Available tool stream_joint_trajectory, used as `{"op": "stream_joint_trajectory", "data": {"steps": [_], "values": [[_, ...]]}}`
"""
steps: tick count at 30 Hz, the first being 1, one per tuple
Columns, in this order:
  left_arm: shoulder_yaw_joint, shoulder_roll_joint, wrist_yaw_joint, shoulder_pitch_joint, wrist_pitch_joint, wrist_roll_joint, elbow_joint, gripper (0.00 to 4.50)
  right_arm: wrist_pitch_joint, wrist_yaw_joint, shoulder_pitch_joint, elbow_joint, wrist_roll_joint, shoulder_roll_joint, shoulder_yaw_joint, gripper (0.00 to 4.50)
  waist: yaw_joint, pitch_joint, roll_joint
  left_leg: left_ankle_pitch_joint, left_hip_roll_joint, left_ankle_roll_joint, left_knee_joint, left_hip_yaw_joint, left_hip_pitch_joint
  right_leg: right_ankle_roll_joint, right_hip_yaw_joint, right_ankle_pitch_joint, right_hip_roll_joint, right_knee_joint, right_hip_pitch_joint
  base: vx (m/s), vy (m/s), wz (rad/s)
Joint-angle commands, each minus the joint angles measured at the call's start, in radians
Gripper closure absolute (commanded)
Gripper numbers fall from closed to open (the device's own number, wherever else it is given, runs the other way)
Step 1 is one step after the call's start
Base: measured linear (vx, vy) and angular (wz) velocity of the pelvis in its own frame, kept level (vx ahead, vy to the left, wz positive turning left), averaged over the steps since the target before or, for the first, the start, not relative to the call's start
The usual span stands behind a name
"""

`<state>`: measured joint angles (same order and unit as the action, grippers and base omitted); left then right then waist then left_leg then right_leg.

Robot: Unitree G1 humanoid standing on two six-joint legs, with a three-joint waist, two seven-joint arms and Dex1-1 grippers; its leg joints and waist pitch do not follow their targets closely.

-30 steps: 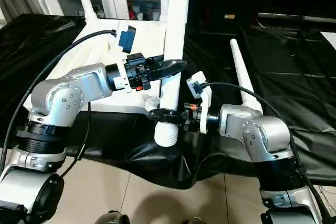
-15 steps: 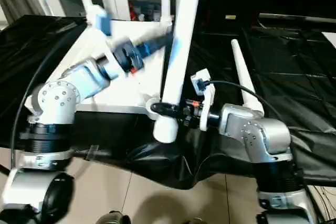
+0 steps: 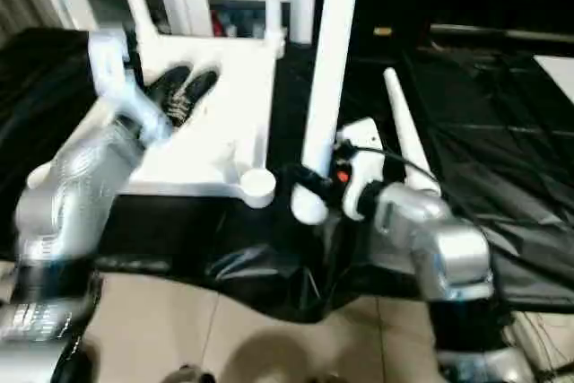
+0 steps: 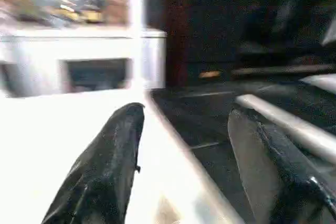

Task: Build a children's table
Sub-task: Pick table leg

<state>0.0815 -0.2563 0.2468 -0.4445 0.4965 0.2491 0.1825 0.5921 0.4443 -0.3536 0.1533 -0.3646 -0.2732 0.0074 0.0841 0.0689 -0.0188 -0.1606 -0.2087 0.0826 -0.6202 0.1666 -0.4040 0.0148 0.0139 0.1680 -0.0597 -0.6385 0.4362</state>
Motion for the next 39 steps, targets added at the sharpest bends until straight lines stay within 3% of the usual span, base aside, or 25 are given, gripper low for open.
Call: {"op": "stream_joint_trajectory", "data": {"steps": [1,5,10,13,15,16,17,18,19,22,25,26,27,28,29,30,31,32,33,34,35,36,37,38,39], "values": [[0.007,-0.003,-0.043,0.060,0.004,-0.049,0.076,1.58,-0.089,-0.068,0.031,0.039,0.048,0.028,-0.020,2.64,-0.005,-0.076,0.010,-0.209,-0.003,0.025,0.072,0.003,0.015,-0.092,-0.016,0.320,-0.041,0.089,-0.050,0.000,0.000,0.00],[0.002,0.041,-0.090,0.244,-0.074,-0.119,0.160,1.58,-0.138,-0.150,0.180,0.122,0.063,0.102,-0.052,2.64,-0.007,-0.069,0.009,-0.295,-0.002,0.025,0.081,0.004,0.025,-0.059,-0.018,0.389,-0.032,0.108,-0.038,0.000,0.000,0.00],[-0.057,0.087,-0.157,0.356,-0.110,-0.141,0.179,1.58,-0.154,-0.206,0.303,0.161,0.082,0.144,-0.024,2.64,-0.013,-0.065,0.008,-0.376,0.004,0.020,0.086,0.000,0.020,-0.014,-0.017,0.480,-0.036,0.122,-0.034,0.000,0.000,0.00],[-0.072,0.100,-0.169,0.364,-0.130,-0.167,0.169,1.58,-0.170,-0.216,0.325,0.167,0.087,0.162,-0.015,2.64,-0.008,-0.064,0.016,-0.330,0.019,-0.059,0.060,0.007,0.003,0.019,-0.049,0.678,-0.090,0.153,-0.043,0.000,0.000,0.00],[-0.072,0.125,-0.175,0.363,-0.136,-0.181,0.168,1.58,-0.157,-0.226,0.333,0.175,0.086,0.173,-0.019,2.64,0.005,-0.064,0.028,-0.216,0.021,-0.139,-0.005,-0.019,-0.029,0.054,-0.106,0.842,-0.186,0.182,-0.063,-0.019,0.047,-0.05],[-0.077,0.132,-0.179,0.365,-0.131,-0.187,0.166,1.58,-0.156,-0.228,0.333,0.173,0.088,0.174,-0.023,2.64,0.007,-0.063,0.026,-0.195,0.015,-0.145,-0.013,-0.031,-0.031,0.048,-0.108,0.872,-0.204,0.186,-0.064,-0.038,0.132,-0.08],[-0.082,0.136,-0.181,0.366,-0.128,-0.191,0.165,1.58,-0.156,-0.230,0.332,0.172,0.090,0.174,-0.025,2.64,0.000,-0.057,0.021,-0.212,0.010,-0.142,0.017,-0.040,-0.019,0.013,-0.080,0.866,-0.172,0.185,-0.048,-0.038,0.132,-0.08],[-0.086,0.140,-0.177,0.369,-0.137,-0.183,0.167,1.58,-0.157,-0.232,0.330,0.170,0.089,0.173,-0.029,2.64,-0.018,-0.059,-0.002,-0.310,0.008,-0.118,0.072,-0.037,0.009,-0.034,-0.017,0.745,-0.088,0.155,-0.035,-0.030,0.144,-0.05],[-0.098,0.134,-0.192,0.372,-0.127,-0.199,0.170,1.58,-0.157,-0.237,0.329,0.167,0.091,0.171,-0.031,2.64,-0.046,-0.064,-0.021,-0.422,0.002,-0.096,0.101,-0.039,0.030,-0.063,0.018,0.521,-0.022,0.122,-0.025,-0.037,0.142,-0.02],[-0.110,0.126,-0.193,0.378,-0.157,-0.214,0.165,1.58,-0.159,-0.244,0.332,0.165,0.104,0.168,-0.024,2.64,-0.060,-0.058,-0.040,-0.693,-0.027,0.031,0.147,-0.062,0.043,-0.084,0.030,0.241,-0.002,0.095,-0.036,-0.048,0.123,0.01],[-0.123,0.127,-0.211,0.365,-0.137,-0.253,0.160,1.58,-0.182,-0.239,0.332,0.159,0.109,0.172,-0.015,2.64,-0.074,-0.035,-0.036,-0.900,-0.032,0.104,0.179,-0.066,0.059,-0.041,0.050,0.294,0.013,0.110,-0.047,-0.059,0.050,0.02],[-0.119,0.135,-0.213,0.360,-0.140,-0.254,0.159,1.58,-0.184,-0.240,0.332,0.159,0.109,0.175,-0.013,2.64,-0.070,-0.029,-0.043,-0.956,-0.074,0.096,0.223,-0.070,0.050,-0.041,0.071,0.283,0.024,0.055,-0.063,-0.066,-0.011,0.02],[-0.117,0.140,-0.215,0.358,-0.142,-0.255,0.159,1.58,-0.183,-0.241,0.333,0.159,0.108,0.178,-0.013,2.64,-0.036,-0.025,-0.046,-0.992,-0.138,0.048,0.287,-0.063,-0.006,-0.034,0.078,0.186,0.013,-0.098,-0.114,-0.111,-0.120,0.14],[-0.111,0.145,-0.216,0.354,-0.137,-0.247,0.162,1.58,-0.181,-0.245,0.332,0.157,0.103,0.186,-0.017,2.64,-0.010,-0.018,-0.045,-0.987,-0.161,0.021,0.301,-0.053,-0.016,-0.037,0.083,0.190,0.011,-0.133,-0.112,-0.078,-0.252,0.30],[-0.108,0.148,-0.217,0.353,-0.133,-0.242,0.165,1.58,-0.180,-0.248,0.332,0.156,0.100,0.191,-0.019,2.64,0.024,-0.030,-0.050,-0.873,-0.180,-0.023,0.274,-0.025,0.025,-0.058,0.053,0.245,-0.001,-0.140,-0.078,-0.078,-0.252,0.30],[-0.103,0.146,-0.213,0.349,-0.122,-0.228,0.168,1.58,-0.177,-0.250,0.332,0.155,0.097,0.195,-0.021,2.64,0.011,-0.062,-0.012,-0.697,-0.139,-0.023,0.180,-0.013,0.082,-0.081,-0.021,0.378,-0.043,-0.056,-0.070,0.013,-0.324,0.21],[-0.103,0.146,-0.213,0.349,-0.122,-0.228,0.168,1.58,-0.177,-0.250,0.332,0.155,0.097,0.195,-0.021,2.64,0.004,-0.064,0.037,-0.566,-0.032,-0.005,0.047,0.020,0.089,-0.092,-0.047,0.542,-0.045,0.047,-0.035,-0.017,-0.251,0.01],[-0.094,0.143,-0.217,0.346,-0.123,-0.227,0.163,1.58,-0.167,-0.252,0.330,0.154,0.084,0.204,-0.025,2.64,0.048,-0.055,0.042,-0.169,0.055,-0.125,-0.115,-0.008,-0.003,-0.066,-0.122,0.795,-0.135,0.158,-0.074,-0.017,-0.251,0.01],[-0.089,0.144,-0.217,0.344,-0.123,-0.224,0.160,1.58,-0.165,-0.251,0.330,0.154,0.082,0.206,-0.025,2.64,0.058,-0.054,0.046,-0.039,0.075,-0.103,-0.100,-0.035,-0.054,0.133,-0.120,0.796,-0.095,0.126,-0.101,-0.026,-0.167,0.00],[-0.089,0.144,-0.217,0.344,-0.123,-0.224,0.160,1.58,-0.165,-0.251,0.330,0.154,0.082,0.206,-0.025,2.64,0.068,-0.058,0.040,-0.034,0.064,-0.081,-0.066,-0.045,-0.045,0.177,-0.127,0.748,-0.098,0.117,-0.107,-0.034,-0.146,0.14],[-0.085,0.144,-0.208,0.342,-0.134,-0.219,0.157,1.58,-0.168,-0.248,0.331,0.155,0.085,0.202,-0.020,2.64,0.073,-0.064,0.029,-0.089,0.042,-0.066,-0.025,-0.060,-0.003,0.184,-0.126,0.594,-0.090,0.097,-0.092,-0.034,-0.146,0.14],[-0.088,0.142,-0.196,0.340,-0.142,-0.217,0.156,1.58,-0.173,-0.244,0.333,0.156,0.089,0.198,-0.015,2.64,0.067,-0.075,0.011,-0.086,0.026,-0.076,0.011,-0.067,0.016,0.133,-0.099,0.364,-0.070,0.083,-0.103,-0.081,-0.116,0.25],[-0.095,0.136,-0.184,0.337,-0.142,-0.221,0.157,1.58,-0.175,-0.243,0.335,0.158,0.090,0.197,-0.013,2.64,0.064,-0.066,0.011,-0.126,0.012,-0.071,0.027,-0.073,0.029,0.103,-0.081,0.313,-0.044,0.074,-0.081,-0.075,-0.079,0.18],[-0.099,0.136,-0.179,0.337,-0.139,-0.221,0.160,1.58,-0.175,-0.244,0.335,0.159,0.088,0.200,-0.014,2.64,0.053,-0.069,-0.002,-0.178,0.006,-0.069,0.033,-0.067,0.039,0.066,-0.071,0.317,-0.044,0.080,-0.072,-0.075,-0.079,0.18],[-0.100,0.137,-0.181,0.338,-0.136,-0.224,0.163,1.58,-0.173,-0.245,0.336,0.161,0.085,0.203,-0.015,2.64,0.050,-0.071,-0.007,-0.183,0.012,-0.059,0.035,-0.061,0.027,0.042,-0.064,0.374,-0.051,0.094,-0.086,-0.062,-0.041,0.07]]}}
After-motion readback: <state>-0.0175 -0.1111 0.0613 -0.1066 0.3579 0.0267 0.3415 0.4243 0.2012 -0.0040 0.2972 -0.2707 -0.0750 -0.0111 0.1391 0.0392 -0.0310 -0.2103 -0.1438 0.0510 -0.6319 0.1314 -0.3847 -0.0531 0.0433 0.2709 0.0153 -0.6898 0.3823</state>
